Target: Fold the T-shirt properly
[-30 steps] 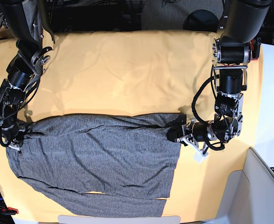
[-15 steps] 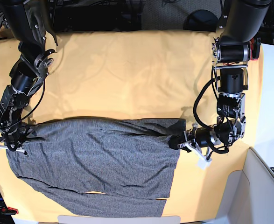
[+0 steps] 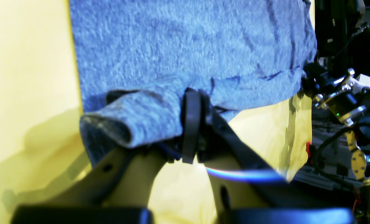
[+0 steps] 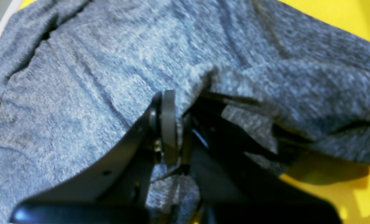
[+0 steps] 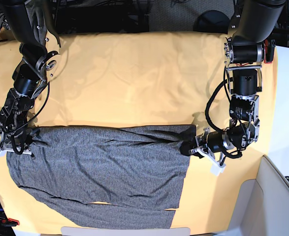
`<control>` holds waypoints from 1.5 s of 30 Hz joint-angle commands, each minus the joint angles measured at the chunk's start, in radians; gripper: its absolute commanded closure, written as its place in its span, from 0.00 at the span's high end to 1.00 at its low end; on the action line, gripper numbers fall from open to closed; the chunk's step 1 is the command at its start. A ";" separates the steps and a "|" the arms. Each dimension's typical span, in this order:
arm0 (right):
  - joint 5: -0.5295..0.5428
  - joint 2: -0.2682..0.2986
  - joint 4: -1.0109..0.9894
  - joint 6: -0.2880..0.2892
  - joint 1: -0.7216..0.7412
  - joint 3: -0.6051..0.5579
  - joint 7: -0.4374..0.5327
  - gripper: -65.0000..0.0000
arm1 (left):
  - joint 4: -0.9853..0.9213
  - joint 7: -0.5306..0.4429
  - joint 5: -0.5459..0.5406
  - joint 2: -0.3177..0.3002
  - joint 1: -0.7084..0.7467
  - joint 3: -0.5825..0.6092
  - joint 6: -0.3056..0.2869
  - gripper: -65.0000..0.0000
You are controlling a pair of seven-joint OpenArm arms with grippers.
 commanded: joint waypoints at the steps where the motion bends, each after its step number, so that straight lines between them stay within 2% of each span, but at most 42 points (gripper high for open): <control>1: 0.007 0.013 0.019 0.010 0.030 -0.004 0.025 0.00 | 0.015 -0.026 -0.019 -0.007 -0.024 -0.001 -0.006 0.13; 3: 0.005 0.014 0.019 0.010 0.029 -0.004 0.024 0.04 | 0.016 -0.024 -0.019 -0.007 -0.021 -0.001 -0.006 0.25; 6: 0.005 0.021 0.017 0.010 0.027 -0.006 0.019 0.26 | 0.019 -0.023 -0.019 -0.008 -0.021 0.001 -0.006 0.41; 8: 0.005 0.021 0.017 0.010 0.027 -0.006 0.021 0.41 | 0.019 -0.021 -0.019 -0.019 -0.021 0.001 -0.004 0.40; 10: 0.005 0.025 0.017 0.010 0.027 -0.006 0.024 0.51 | 0.018 -0.021 -0.019 -0.024 -0.024 0.001 -0.004 0.40; 21: 0.005 0.117 0.017 0.019 0.050 -0.009 0.018 0.52 | 0.019 -0.021 -0.019 -0.024 -0.010 0.001 -0.004 0.40; 29: 0.005 0.186 0.017 0.018 0.076 -0.242 0.054 0.52 | 0.021 -0.021 -0.021 -0.024 -0.007 0.001 -0.004 0.40; 32: 0.011 0.186 0.030 0.019 0.079 -0.250 0.021 0.52 | 0.021 -0.021 -0.021 -0.024 -0.007 0.001 -0.004 0.40; 34: 0.063 0.186 0.071 0.019 0.066 -0.240 -0.039 0.52 | 0.021 -0.021 -0.021 -0.024 -0.006 0.001 -0.004 0.40; 40: 0.464 0.180 0.372 0.021 -0.174 -0.062 -0.263 0.52 | 0.021 -0.021 -0.021 -0.044 0.013 0.001 -0.004 0.40; 43: 0.611 0.179 0.533 0.018 -0.316 0.001 -0.292 0.52 | 0.021 -0.021 -0.021 -0.045 0.014 0.001 -0.004 0.40; 45: 0.639 0.179 0.602 0.013 -0.392 0.028 -0.278 0.52 | 0.021 -0.021 -0.021 -0.045 0.014 0.001 -0.006 0.40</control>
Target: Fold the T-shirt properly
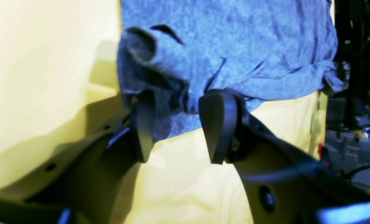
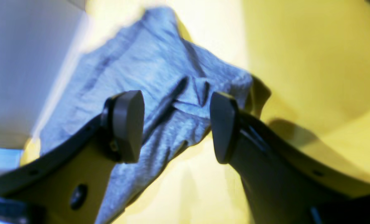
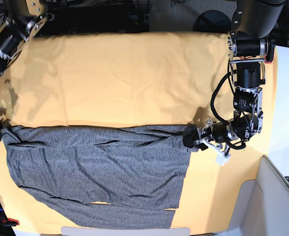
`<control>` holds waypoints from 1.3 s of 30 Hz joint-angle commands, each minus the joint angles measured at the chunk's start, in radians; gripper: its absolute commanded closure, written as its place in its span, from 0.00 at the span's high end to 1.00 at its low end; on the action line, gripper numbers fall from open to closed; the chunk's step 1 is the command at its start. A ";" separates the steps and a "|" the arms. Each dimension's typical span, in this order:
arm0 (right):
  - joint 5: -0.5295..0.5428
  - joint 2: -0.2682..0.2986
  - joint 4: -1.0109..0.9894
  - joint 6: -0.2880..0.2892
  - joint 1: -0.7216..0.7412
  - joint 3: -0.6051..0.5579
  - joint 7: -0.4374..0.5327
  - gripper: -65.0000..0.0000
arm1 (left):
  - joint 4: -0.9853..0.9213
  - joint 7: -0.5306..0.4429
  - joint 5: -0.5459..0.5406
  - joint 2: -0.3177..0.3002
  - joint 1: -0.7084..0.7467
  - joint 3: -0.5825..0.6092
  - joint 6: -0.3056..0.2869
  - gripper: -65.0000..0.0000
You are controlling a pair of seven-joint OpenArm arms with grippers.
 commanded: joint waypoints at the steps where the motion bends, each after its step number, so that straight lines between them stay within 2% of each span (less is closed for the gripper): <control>1: 0.008 0.023 0.028 0.003 -0.002 0.013 0.031 0.52 | 0.018 -0.009 -0.023 -0.008 -0.038 -0.002 -0.009 0.40; 7: 0.008 0.025 -0.055 0.003 -0.019 0.006 0.051 0.52 | 0.018 -0.009 -0.023 -0.008 -0.037 0.000 -0.010 0.40; 10: 0.008 0.022 -0.113 0.009 -0.011 -0.006 0.051 0.52 | 0.018 -0.009 -0.023 -0.008 -0.037 0.038 -0.009 0.40; 17: 0.007 0.031 -0.268 0.009 0.070 -0.109 0.054 0.52 | 0.018 -0.014 -0.023 -0.008 -0.037 0.047 -0.009 0.40; 22: 0.007 0.059 -0.414 0.006 0.150 -0.116 0.053 0.52 | 0.018 -0.014 -0.023 -0.008 -0.037 0.047 -0.009 0.40; 24: 0.005 0.060 -0.444 0.003 0.173 -0.116 0.053 0.49 | 0.018 -0.015 -0.023 -0.008 -0.037 0.047 -0.009 0.40; 30: -0.065 0.072 -0.454 0.003 0.203 -0.115 0.056 0.18 | 0.018 -0.015 -0.023 -0.008 -0.037 0.044 -0.009 0.40; 39: -0.159 0.072 -0.460 0.001 0.226 -0.110 0.057 0.19 | 0.018 -0.015 -0.023 -0.008 -0.037 0.044 -0.009 0.40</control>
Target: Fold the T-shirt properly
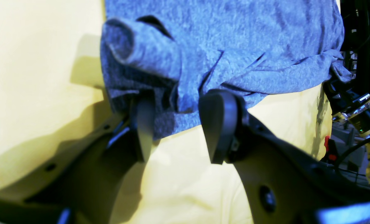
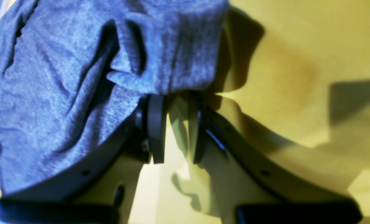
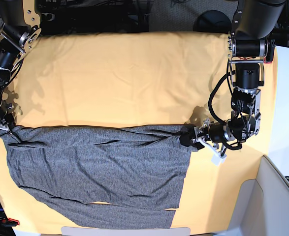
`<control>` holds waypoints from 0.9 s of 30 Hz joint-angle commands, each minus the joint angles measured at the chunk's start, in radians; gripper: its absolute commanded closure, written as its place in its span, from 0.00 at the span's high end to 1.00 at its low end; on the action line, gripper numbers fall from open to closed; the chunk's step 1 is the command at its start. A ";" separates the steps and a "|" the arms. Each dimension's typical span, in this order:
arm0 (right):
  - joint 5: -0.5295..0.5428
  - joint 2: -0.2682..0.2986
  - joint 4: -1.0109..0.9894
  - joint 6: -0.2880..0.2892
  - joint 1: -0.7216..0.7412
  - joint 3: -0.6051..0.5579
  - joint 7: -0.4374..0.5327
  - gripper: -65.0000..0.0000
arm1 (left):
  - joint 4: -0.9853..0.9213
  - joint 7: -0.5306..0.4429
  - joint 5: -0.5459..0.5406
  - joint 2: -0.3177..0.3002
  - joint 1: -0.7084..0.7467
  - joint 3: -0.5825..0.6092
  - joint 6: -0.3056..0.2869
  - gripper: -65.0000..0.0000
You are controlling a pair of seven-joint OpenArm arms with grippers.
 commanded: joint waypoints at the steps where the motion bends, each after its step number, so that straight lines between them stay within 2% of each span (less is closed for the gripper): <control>1: 0.001 0.022 0.004 0.012 0.041 0.002 0.017 0.19 | 0.018 -0.013 -0.020 -0.009 -0.034 -0.004 -0.009 0.40; 6: -0.055 0.029 -0.132 0.019 0.113 0.004 0.017 0.21 | 0.018 -0.010 -0.020 -0.009 -0.034 -0.005 -0.009 0.40; 12: -0.088 0.022 -0.161 0.019 0.136 -0.001 0.017 0.38 | 0.018 -0.009 -0.020 -0.009 -0.034 -0.005 -0.009 0.40; 27: -0.088 0.050 -0.161 0.019 0.135 0.001 0.017 0.39 | 0.018 -0.012 -0.022 -0.032 -0.015 -0.008 -0.009 0.40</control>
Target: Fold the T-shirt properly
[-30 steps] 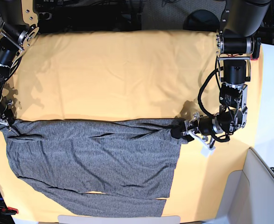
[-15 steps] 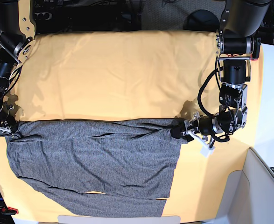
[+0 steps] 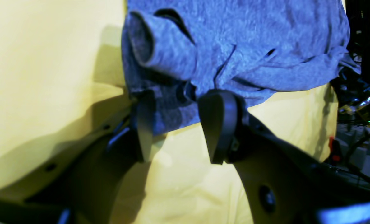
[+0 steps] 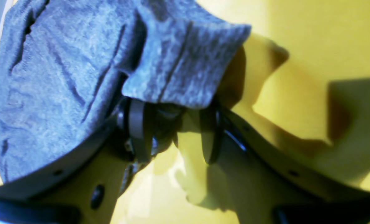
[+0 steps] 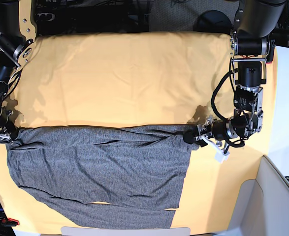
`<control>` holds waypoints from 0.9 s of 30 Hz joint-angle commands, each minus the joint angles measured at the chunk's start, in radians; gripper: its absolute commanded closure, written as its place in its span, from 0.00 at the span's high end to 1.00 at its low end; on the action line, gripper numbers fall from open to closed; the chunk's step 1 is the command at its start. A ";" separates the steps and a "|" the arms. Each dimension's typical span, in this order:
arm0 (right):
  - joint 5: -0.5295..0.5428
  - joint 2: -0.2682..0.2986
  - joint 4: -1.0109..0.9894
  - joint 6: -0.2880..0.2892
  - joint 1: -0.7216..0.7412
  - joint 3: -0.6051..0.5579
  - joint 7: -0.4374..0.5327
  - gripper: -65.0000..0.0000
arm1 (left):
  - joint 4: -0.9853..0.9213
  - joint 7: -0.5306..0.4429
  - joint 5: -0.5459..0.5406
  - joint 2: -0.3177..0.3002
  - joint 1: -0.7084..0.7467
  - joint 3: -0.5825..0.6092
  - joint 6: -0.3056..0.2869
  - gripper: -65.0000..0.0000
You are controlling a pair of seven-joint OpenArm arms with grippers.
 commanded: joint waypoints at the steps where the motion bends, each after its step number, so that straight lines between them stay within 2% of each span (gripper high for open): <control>1: -0.013 0.023 0.010 -0.010 0.017 0.001 0.002 0.39 | 0.018 -0.012 -0.018 -0.012 -0.030 -0.006 -0.009 0.40; 5: -0.012 0.021 0.011 -0.005 0.014 -0.002 -0.004 0.39 | 0.018 -0.014 -0.018 -0.012 -0.030 -0.002 -0.009 0.40; 10: -0.016 -0.005 0.011 0.079 0.009 -0.004 -0.023 0.39 | 0.018 -0.015 -0.018 -0.012 -0.030 -0.002 -0.009 0.40; 19: -0.012 -0.028 0.014 0.087 0.008 -0.004 -0.057 0.39 | 0.018 -0.015 -0.018 -0.012 -0.028 0.000 -0.009 0.40; 22: -0.009 -0.039 0.085 0.087 -0.019 -0.002 -0.113 0.39 | 0.018 -0.015 -0.018 -0.012 -0.028 0.000 -0.009 0.40; 27: -0.009 -0.088 0.274 0.086 -0.078 0.002 -0.173 0.39 | 0.018 -0.015 -0.018 -0.012 -0.028 0.000 -0.009 0.40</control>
